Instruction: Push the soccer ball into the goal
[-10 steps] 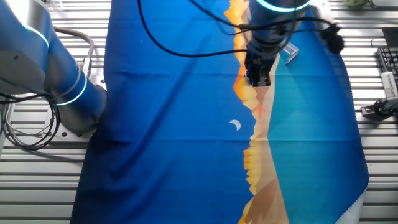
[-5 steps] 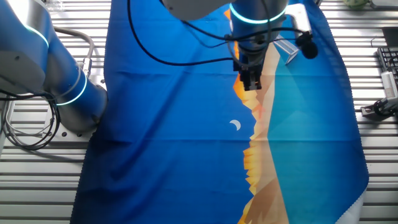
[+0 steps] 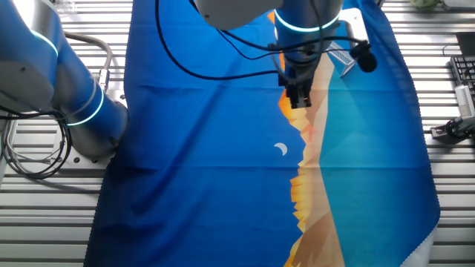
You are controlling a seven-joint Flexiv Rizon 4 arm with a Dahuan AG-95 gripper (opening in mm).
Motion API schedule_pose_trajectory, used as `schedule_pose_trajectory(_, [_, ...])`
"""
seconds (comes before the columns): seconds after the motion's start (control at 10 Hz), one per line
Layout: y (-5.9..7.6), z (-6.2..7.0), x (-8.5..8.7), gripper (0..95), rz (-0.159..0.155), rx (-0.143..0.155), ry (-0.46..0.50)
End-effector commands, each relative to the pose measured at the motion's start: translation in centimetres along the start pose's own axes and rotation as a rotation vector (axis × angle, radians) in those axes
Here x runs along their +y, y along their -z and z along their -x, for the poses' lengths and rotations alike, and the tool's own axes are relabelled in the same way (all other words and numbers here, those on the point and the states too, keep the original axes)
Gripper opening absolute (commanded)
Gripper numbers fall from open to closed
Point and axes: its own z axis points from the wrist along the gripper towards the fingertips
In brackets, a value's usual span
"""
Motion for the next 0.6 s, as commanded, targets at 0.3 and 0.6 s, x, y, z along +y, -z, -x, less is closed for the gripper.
schedule_pose_trajectory(0.3, [-1.1, -0.4, 0.6, 0.0, 0.002, -0.006, 0.018])
schedule_pose_trajectory(0.6, [-1.8, -0.6, 1.0, 0.0, 0.009, -0.007, 0.033])
